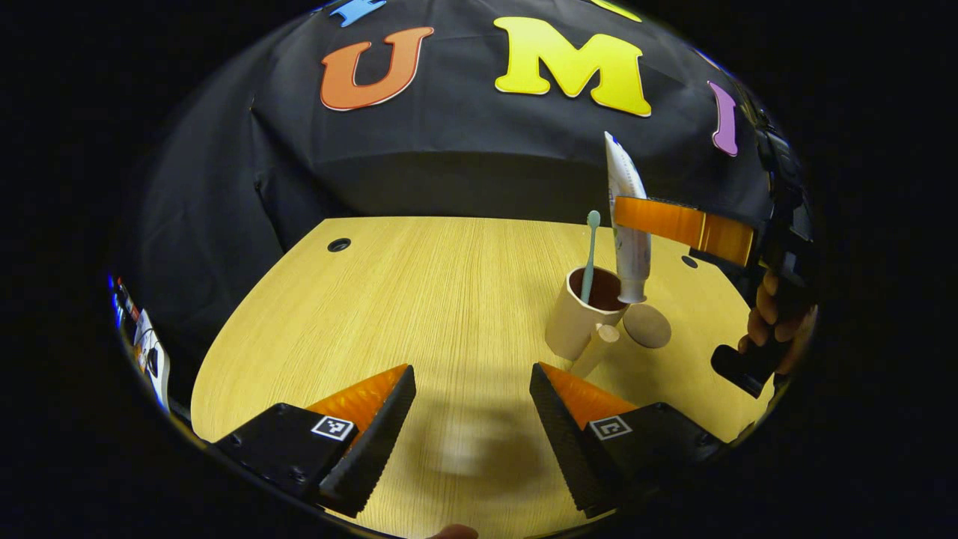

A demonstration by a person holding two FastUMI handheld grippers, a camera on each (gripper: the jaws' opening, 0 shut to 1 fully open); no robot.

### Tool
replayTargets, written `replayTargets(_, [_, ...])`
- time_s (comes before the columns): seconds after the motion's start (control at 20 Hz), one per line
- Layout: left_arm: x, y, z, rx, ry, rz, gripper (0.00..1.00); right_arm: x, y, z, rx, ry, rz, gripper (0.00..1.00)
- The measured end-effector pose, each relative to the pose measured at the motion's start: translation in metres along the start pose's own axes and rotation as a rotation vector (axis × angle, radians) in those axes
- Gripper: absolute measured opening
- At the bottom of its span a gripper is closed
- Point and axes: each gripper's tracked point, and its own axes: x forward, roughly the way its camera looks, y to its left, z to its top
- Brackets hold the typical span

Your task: Put the toothbrush and toothpaste on the desktop into the cup, then pick up the cup and place it on the coaster on the desktop.

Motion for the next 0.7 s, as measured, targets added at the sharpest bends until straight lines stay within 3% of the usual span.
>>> replayTargets(0.15, [-0.001, -0.001, 0.001, 0.009, 0.007, 0.008, 0.98, 0.012, 0.009, -0.008, -0.007, 0.001, 0.038, 0.15])
replayTargets(0.7, [-0.003, -0.008, -0.005, 0.052, 0.037, -0.022, 0.98, 0.039, -0.001, -0.040, -0.095, 0.036, 0.034, 0.16])
